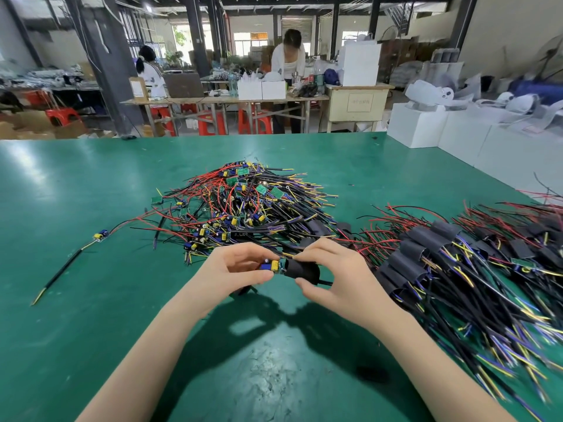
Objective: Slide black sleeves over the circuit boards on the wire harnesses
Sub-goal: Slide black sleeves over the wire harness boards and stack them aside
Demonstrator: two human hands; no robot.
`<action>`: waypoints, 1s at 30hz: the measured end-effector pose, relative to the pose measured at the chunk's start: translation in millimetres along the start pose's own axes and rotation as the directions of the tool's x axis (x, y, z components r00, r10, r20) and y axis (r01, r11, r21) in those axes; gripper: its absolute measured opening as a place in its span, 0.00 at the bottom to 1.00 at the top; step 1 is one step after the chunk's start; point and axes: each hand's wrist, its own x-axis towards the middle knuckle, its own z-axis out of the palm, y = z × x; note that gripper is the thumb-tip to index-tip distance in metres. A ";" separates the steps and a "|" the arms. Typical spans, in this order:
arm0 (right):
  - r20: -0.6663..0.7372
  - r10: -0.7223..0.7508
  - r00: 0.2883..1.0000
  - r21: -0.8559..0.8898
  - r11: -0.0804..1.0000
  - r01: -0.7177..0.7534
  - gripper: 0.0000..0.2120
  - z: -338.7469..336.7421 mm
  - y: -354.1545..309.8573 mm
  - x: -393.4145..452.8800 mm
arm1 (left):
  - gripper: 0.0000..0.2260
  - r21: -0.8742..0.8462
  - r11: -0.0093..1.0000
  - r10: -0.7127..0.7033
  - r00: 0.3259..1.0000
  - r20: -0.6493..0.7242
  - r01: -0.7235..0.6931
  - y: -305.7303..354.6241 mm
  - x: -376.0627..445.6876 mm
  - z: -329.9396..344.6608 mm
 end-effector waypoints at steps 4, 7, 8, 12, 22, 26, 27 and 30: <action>0.012 0.039 0.999 0.074 0.996 -0.040 0.12 1.6 -0.4 -0.2 | 0.12 -0.016 1.000 -0.016 1.000 0.011 0.016 3.1 -0.9 0.1; 0.017 0.049 0.999 0.092 0.995 -0.050 0.13 3.0 -0.9 0.1 | 0.08 0.012 1.000 -0.008 1.000 0.000 0.008 2.0 -0.4 -0.2; 0.014 0.044 0.999 0.104 0.994 -0.045 0.13 3.3 -1.1 0.3 | 0.07 0.012 1.000 -0.017 1.000 -0.004 0.017 1.2 0.0 0.7; -0.010 0.032 0.999 0.128 0.991 -0.030 0.14 5.2 -1.5 -0.1 | 0.05 0.023 0.999 -0.023 1.000 0.001 0.023 -1.8 0.9 2.6; -0.124 -0.014 0.992 0.125 0.992 0.029 0.15 7.8 -1.1 -1.3 | 0.10 -0.067 0.998 0.009 1.000 0.014 -0.008 -2.5 1.3 -8.2; -0.155 -0.091 0.984 0.020 0.995 0.095 0.15 10.7 -3.0 -1.1 | 0.05 -0.095 0.995 -0.026 0.999 -0.019 0.024 -8.0 2.8 -6.5; -0.160 -0.091 0.983 0.021 0.995 0.096 0.15 11.2 -3.0 -1.2 | 0.05 -0.093 0.996 -0.013 1.000 -0.018 0.011 -7.7 2.6 -6.4; -0.162 -0.056 0.985 0.091 0.993 0.071 0.15 10.3 -2.4 -1.8 | 0.08 -0.055 0.997 0.047 0.999 -0.009 -0.047 -3.5 1.2 -8.7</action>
